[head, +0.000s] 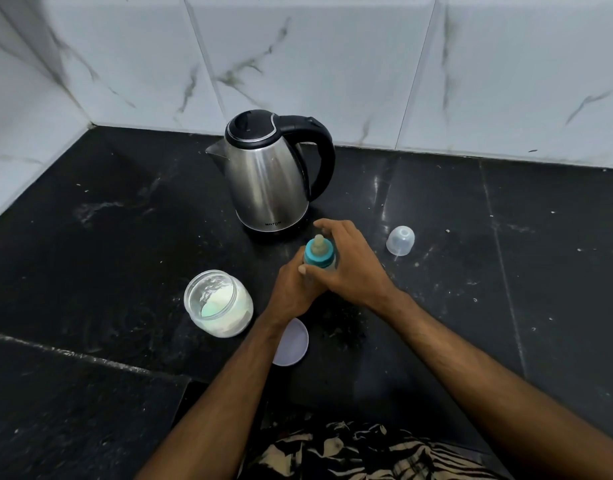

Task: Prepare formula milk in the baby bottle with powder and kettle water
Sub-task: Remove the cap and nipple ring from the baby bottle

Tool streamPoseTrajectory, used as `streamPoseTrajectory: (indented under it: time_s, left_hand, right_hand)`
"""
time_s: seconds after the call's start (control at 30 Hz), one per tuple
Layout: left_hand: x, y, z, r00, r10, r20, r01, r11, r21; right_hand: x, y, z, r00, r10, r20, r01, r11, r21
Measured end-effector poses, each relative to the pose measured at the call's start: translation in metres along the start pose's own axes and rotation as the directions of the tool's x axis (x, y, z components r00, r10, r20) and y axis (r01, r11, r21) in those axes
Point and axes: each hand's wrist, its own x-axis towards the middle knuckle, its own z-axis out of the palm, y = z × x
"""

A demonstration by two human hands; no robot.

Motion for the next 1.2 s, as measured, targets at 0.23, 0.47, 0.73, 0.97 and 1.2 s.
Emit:
streamPoseTrajectory:
  time_s: [0.23, 0.47, 0.73, 0.97, 1.2]
  left_hand:
    - [0.001, -0.002, 0.000, 1.000, -0.023, -0.008, 0.023, 1.000, -0.002]
    - [0.000, 0.001, 0.000, 0.999, -0.049, 0.004, 0.049, 0.998, -0.025]
    - [0.001, -0.002, 0.001, 1.000, -0.028, 0.005, 0.028, 0.999, 0.018]
    - [0.000, -0.002, 0.000, 0.999, -0.034, 0.010, 0.035, 0.999, -0.017]
    - [0.001, -0.004, -0.001, 1.000, -0.025, 0.012, 0.026, 0.998, -0.052]
  right_hand:
    - [0.002, -0.001, -0.003, 0.999, -0.017, 0.035, 0.017, 1.000, 0.000]
    - [0.002, -0.002, 0.000, 1.000, -0.009, 0.014, 0.011, 0.992, -0.125]
    - [0.002, -0.003, 0.000, 0.998, -0.010, 0.055, 0.015, 0.996, -0.089]
    - [0.006, -0.004, -0.004, 0.996, -0.021, 0.087, 0.029, 0.996, -0.090]
    - [0.009, -0.001, -0.015, 0.993, -0.102, 0.065, 0.094, 0.989, 0.113]
